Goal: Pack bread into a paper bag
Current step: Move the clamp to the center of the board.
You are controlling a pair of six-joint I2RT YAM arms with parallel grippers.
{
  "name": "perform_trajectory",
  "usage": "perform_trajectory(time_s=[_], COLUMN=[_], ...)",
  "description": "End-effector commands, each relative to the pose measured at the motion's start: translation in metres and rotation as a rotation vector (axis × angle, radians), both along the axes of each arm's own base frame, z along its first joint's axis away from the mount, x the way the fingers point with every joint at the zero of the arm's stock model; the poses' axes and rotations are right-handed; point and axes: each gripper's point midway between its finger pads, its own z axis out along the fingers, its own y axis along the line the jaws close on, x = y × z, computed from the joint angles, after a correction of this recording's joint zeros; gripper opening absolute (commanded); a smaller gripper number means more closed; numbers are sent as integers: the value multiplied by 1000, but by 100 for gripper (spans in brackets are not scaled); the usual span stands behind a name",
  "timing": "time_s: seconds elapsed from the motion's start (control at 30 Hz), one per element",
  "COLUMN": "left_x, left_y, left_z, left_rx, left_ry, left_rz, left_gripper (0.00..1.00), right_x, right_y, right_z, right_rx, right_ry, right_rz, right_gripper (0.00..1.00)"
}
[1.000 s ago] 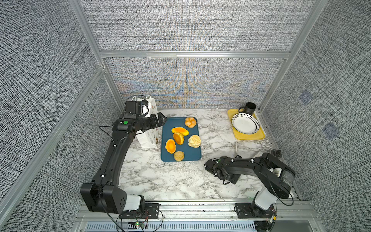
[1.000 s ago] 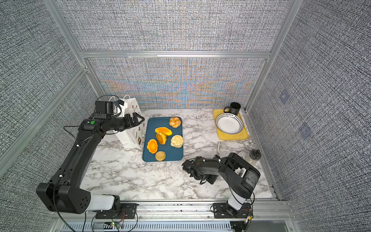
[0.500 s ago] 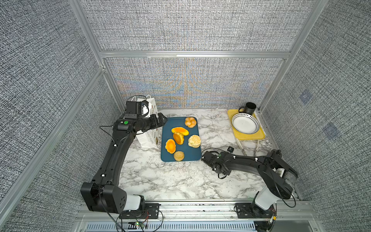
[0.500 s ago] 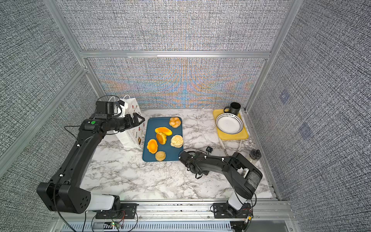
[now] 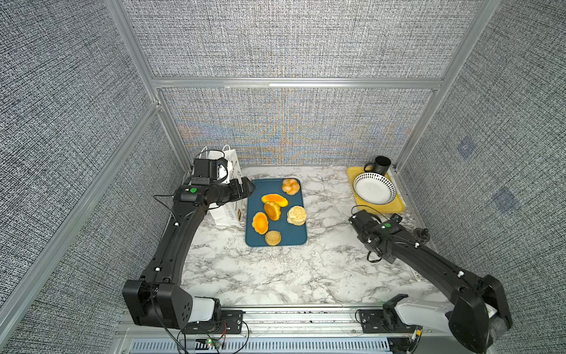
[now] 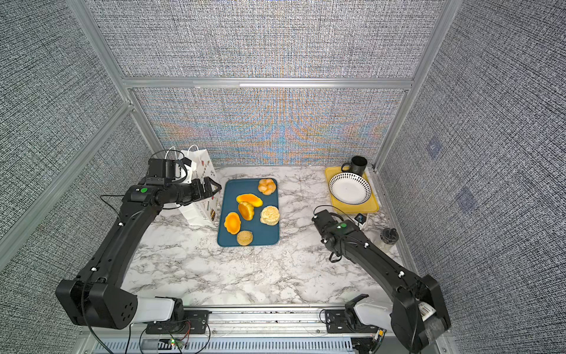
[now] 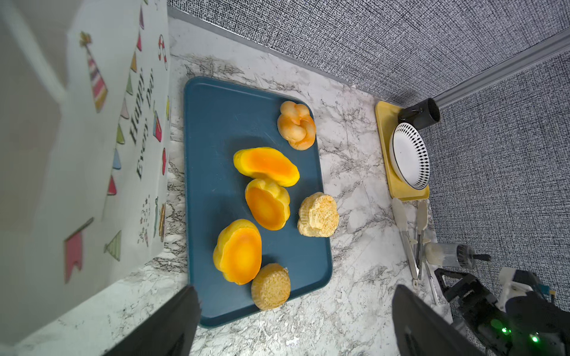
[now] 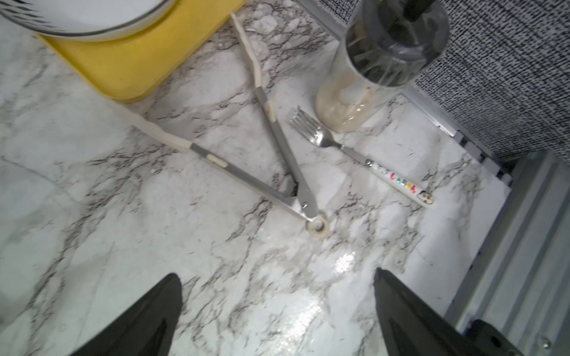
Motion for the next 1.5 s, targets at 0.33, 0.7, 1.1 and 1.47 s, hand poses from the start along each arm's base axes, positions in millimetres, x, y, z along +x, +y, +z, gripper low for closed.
perform_trajectory(time_s=[0.33,0.7,1.1,1.47], left_x=[6,12,11,6], left_y=[0,1,8,15], left_z=[8,9,14,18], left_rx=[2,5,20,30], left_ry=[-54,-66,-83,-96], left_rz=[2,13,58,95], left_gripper=[100,100,100,100], right_x=[15,48,67,140], right_y=[-9,-23,-21,32], right_z=[-54,-65,-92,-100], right_rx=[257,281,301,438], right_ry=[196,143,230,156], right_rz=[136,200,303,500], right_gripper=[99,99,98,92])
